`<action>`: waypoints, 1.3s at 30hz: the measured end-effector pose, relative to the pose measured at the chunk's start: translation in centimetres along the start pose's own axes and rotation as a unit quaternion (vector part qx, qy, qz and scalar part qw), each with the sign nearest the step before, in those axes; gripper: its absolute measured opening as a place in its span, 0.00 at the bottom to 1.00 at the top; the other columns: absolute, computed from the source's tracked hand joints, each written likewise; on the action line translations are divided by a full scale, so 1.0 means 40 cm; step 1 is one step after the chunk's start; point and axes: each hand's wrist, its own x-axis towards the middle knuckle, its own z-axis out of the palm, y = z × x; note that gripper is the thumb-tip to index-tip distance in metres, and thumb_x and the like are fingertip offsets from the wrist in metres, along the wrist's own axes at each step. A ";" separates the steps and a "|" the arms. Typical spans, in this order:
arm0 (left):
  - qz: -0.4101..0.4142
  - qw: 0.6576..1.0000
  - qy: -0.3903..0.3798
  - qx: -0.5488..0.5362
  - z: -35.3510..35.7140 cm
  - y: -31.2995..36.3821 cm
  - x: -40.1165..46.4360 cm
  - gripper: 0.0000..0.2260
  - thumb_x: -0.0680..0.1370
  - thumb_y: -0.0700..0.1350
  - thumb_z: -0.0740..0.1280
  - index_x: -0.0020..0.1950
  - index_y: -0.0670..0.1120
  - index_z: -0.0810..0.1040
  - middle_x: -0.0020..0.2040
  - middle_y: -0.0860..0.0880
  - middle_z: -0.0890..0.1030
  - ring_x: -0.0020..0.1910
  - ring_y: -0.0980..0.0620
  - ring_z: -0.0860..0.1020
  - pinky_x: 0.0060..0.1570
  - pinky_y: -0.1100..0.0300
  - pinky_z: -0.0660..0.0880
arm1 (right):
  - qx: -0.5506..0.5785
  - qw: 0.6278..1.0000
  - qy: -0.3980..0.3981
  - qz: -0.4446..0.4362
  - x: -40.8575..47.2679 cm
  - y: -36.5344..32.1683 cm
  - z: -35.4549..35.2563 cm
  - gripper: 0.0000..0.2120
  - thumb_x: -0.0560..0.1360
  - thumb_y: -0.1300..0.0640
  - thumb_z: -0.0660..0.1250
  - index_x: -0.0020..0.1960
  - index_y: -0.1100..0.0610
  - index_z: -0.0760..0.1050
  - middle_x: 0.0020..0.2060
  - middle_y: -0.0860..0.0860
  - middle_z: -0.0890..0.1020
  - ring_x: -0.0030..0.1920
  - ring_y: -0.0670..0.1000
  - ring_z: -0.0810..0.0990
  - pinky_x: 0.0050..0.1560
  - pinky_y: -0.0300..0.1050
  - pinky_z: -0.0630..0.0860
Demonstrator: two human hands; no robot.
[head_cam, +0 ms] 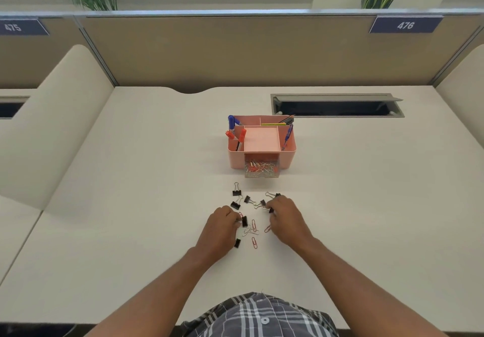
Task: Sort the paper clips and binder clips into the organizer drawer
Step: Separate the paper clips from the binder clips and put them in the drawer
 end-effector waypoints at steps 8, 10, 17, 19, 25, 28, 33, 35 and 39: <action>-0.018 1.000 0.010 -0.004 0.011 0.019 0.028 0.07 0.81 0.40 0.62 0.50 0.45 0.80 0.47 0.49 0.79 0.48 0.48 0.75 0.49 0.58 0.72 | -0.011 0.999 0.004 0.032 0.003 0.043 -0.021 0.17 0.73 0.70 0.60 0.57 0.60 0.79 0.55 0.55 0.78 0.56 0.56 0.74 0.55 0.42 0.70; -0.060 0.997 0.022 -0.041 0.004 0.030 0.042 0.08 0.81 0.39 0.60 0.50 0.45 0.80 0.47 0.48 0.79 0.48 0.48 0.76 0.50 0.55 0.73 | -0.002 0.999 0.022 0.040 -0.002 0.037 -0.020 0.16 0.73 0.69 0.61 0.58 0.60 0.78 0.55 0.54 0.77 0.57 0.55 0.74 0.55 0.40 0.69; -0.103 0.990 0.011 -0.092 -0.024 0.059 0.113 0.09 0.80 0.38 0.61 0.54 0.43 0.80 0.50 0.46 0.83 0.50 0.47 0.79 0.50 0.54 0.75 | -0.001 1.000 0.011 0.025 -0.037 0.020 0.006 0.15 0.75 0.66 0.61 0.60 0.60 0.77 0.56 0.54 0.77 0.58 0.54 0.75 0.57 0.42 0.70; -0.100 0.990 0.011 -0.093 -0.023 0.053 0.112 0.09 0.79 0.38 0.61 0.55 0.43 0.80 0.50 0.46 0.83 0.50 0.47 0.79 0.50 0.56 0.74 | -0.002 1.000 -0.007 0.028 -0.044 0.018 0.010 0.14 0.76 0.65 0.61 0.59 0.58 0.78 0.55 0.53 0.78 0.57 0.54 0.77 0.55 0.42 0.71; -0.056 0.995 0.012 -0.077 -0.028 0.013 0.025 0.12 0.73 0.36 0.65 0.54 0.46 0.78 0.51 0.51 0.77 0.51 0.53 0.75 0.51 0.59 0.73 | -0.010 0.994 -0.092 0.051 -0.063 0.009 0.019 0.20 0.76 0.50 0.67 0.65 0.56 0.72 0.59 0.51 0.73 0.59 0.53 0.73 0.58 0.44 0.70; -0.033 0.998 -0.023 -0.054 -0.037 -0.009 -0.033 0.17 0.66 0.39 0.67 0.53 0.48 0.76 0.50 0.54 0.74 0.51 0.54 0.73 0.51 0.61 0.71 | -0.029 0.991 -0.125 0.031 -0.075 -0.014 0.047 0.25 0.72 0.46 0.71 0.63 0.57 0.71 0.58 0.50 0.69 0.57 0.52 0.71 0.56 0.43 0.70; -0.020 0.999 -0.025 -0.006 -0.028 -0.026 -0.083 0.13 0.68 0.39 0.69 0.52 0.47 0.78 0.49 0.52 0.74 0.50 0.50 0.74 0.51 0.56 0.73 | -0.059 0.992 -0.107 -0.036 -0.085 -0.049 0.097 0.19 0.75 0.57 0.69 0.64 0.60 0.70 0.56 0.53 0.69 0.54 0.53 0.70 0.54 0.45 0.73; -0.014 1.000 -0.014 -0.001 -0.023 -0.022 -0.079 0.10 0.71 0.39 0.69 0.51 0.47 0.79 0.47 0.51 0.74 0.47 0.50 0.74 0.48 0.55 0.73 | -0.067 0.992 -0.083 -0.073 -0.074 -0.058 0.099 0.15 0.77 0.62 0.65 0.63 0.61 0.73 0.54 0.55 0.71 0.53 0.55 0.70 0.52 0.48 0.73; -0.006 1.000 -0.006 0.005 -0.018 -0.008 -0.053 0.06 0.73 0.37 0.67 0.48 0.45 0.80 0.45 0.49 0.75 0.45 0.49 0.73 0.44 0.52 0.74 | -0.075 0.988 -0.048 -0.126 -0.048 -0.057 0.091 0.08 0.77 0.65 0.61 0.51 0.61 0.78 0.48 0.55 0.75 0.50 0.56 0.71 0.47 0.48 0.72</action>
